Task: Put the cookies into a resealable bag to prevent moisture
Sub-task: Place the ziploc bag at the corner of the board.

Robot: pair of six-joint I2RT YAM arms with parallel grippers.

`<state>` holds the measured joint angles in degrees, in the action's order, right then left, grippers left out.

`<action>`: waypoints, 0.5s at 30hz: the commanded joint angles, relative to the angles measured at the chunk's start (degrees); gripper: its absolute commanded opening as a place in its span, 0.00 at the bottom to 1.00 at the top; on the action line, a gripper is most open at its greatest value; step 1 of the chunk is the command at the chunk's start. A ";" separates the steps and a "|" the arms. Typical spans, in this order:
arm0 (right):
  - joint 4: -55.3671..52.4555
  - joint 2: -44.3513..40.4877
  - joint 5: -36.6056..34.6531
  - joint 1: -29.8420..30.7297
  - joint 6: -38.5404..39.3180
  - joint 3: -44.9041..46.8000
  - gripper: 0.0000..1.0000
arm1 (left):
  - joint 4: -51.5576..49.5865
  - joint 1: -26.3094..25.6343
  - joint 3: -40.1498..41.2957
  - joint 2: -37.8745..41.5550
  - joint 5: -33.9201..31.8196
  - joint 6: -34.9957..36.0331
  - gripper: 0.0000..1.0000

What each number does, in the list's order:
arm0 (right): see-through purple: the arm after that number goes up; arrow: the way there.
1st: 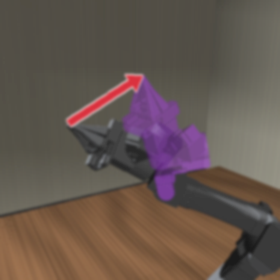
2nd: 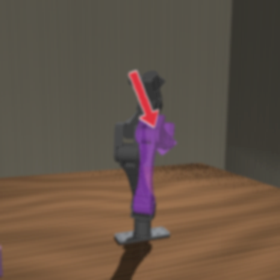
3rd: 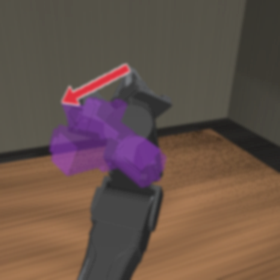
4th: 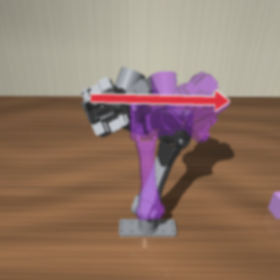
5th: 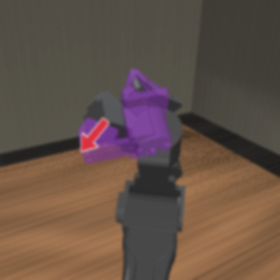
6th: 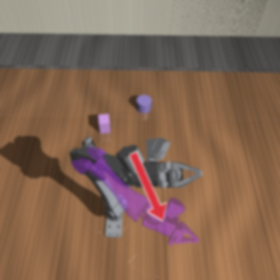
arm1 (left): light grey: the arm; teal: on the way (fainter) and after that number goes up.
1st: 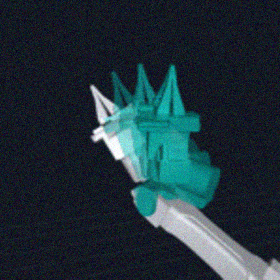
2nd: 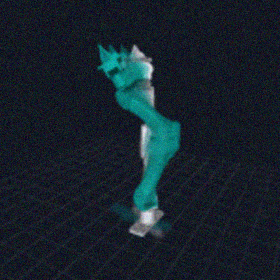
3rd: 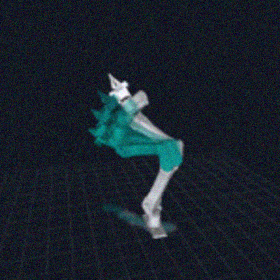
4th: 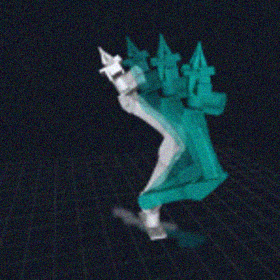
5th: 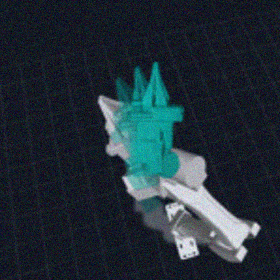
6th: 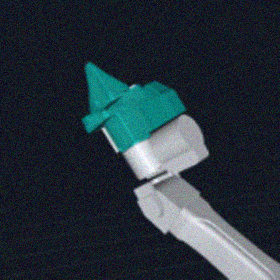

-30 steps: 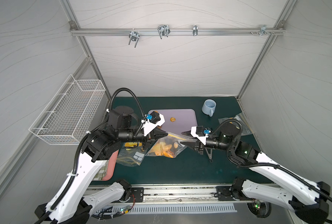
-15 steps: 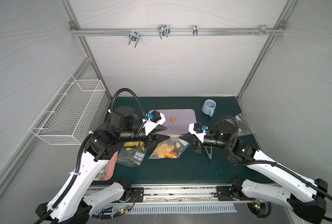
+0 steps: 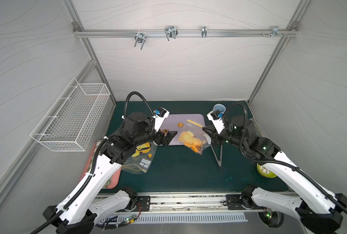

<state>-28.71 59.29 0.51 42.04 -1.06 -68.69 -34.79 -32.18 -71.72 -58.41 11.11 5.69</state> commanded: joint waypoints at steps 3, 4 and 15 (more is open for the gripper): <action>-8.44 2.99 -3.12 -9.43 -6.83 -3.36 0.00 | 4.61 0.37 3.20 -0.42 -6.30 -4.39 0.97; -8.94 3.64 -3.19 -11.41 -7.65 -4.03 0.00 | 4.85 0.39 3.64 -0.62 -6.40 -5.10 0.97; -11.94 14.08 -2.88 -28.78 -5.57 -10.40 0.00 | 4.22 3.97 6.18 -5.53 -4.03 -12.54 0.99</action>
<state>-38.94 71.59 -2.55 16.34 -7.14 -77.08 -32.62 -28.93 -65.36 -63.20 6.46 -4.03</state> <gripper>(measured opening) 0.051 0.991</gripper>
